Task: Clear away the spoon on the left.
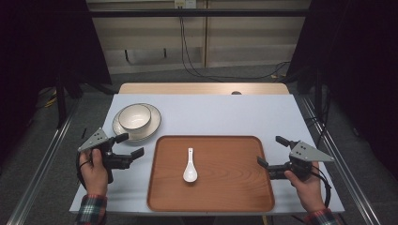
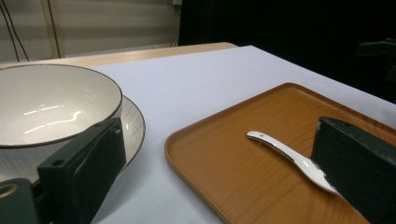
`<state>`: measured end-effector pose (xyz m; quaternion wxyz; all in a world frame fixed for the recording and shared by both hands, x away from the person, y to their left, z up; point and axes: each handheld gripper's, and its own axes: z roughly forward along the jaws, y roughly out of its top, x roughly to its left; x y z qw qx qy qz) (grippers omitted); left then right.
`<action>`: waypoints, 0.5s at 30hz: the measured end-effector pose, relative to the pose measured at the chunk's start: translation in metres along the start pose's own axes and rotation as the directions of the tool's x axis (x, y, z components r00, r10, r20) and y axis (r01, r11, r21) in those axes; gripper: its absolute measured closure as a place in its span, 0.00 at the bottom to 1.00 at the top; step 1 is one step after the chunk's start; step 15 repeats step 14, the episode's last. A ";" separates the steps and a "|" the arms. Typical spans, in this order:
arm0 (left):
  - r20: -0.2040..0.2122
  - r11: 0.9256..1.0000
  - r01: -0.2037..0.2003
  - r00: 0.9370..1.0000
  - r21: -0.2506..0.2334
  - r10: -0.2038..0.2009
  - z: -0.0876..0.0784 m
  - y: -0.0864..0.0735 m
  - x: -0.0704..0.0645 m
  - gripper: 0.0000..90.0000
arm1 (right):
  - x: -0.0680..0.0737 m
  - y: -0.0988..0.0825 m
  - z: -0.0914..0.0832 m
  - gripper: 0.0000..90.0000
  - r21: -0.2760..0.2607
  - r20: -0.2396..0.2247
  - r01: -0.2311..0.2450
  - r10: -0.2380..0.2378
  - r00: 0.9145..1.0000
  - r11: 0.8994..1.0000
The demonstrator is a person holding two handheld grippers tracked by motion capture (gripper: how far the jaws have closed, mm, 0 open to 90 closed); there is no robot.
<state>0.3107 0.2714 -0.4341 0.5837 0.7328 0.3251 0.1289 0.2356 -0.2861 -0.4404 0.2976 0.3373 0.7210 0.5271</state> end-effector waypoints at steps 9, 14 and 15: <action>-0.005 1.000 -0.001 1.000 -0.014 0.001 -0.004 -0.005 0.000 0.03 | 0.001 0.000 0.001 0.01 0.003 0.000 0.003 -0.003 1.000 1.000; -0.005 1.000 -0.003 1.000 -0.006 0.003 -0.005 -0.006 0.001 0.03 | 0.000 -0.001 0.002 0.01 0.005 0.004 0.001 -0.001 1.000 1.000; -0.005 1.000 -0.003 1.000 -0.006 0.003 -0.005 -0.006 0.001 0.03 | 0.000 -0.001 0.002 0.01 0.005 0.004 0.001 -0.001 1.000 1.000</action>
